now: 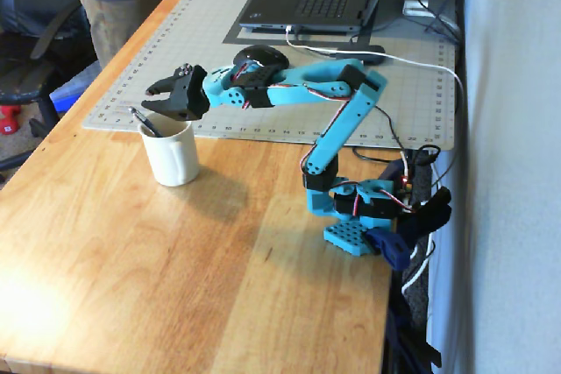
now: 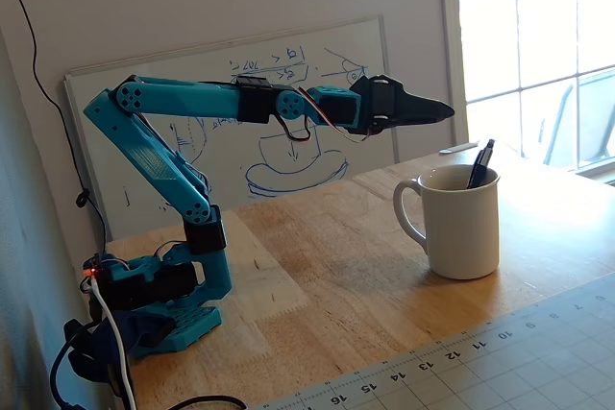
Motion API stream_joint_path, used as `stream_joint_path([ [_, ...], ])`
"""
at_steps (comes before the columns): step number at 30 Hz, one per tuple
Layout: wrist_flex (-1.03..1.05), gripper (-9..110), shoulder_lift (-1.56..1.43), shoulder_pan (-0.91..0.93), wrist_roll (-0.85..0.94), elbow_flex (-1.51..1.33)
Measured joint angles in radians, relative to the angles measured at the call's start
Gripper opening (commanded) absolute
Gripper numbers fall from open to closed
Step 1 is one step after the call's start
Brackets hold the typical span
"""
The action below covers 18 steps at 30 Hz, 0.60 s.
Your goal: Grasp a pen and put it in a mug.
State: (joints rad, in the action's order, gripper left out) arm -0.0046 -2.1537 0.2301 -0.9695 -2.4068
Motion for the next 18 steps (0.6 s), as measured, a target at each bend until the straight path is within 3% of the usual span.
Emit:
stream_joint_path([
  [7,0.322,2,-0.232,-0.064,0.313,-0.028],
  [18,0.821,1,-0.638,-0.077,0.882,-0.31],
])
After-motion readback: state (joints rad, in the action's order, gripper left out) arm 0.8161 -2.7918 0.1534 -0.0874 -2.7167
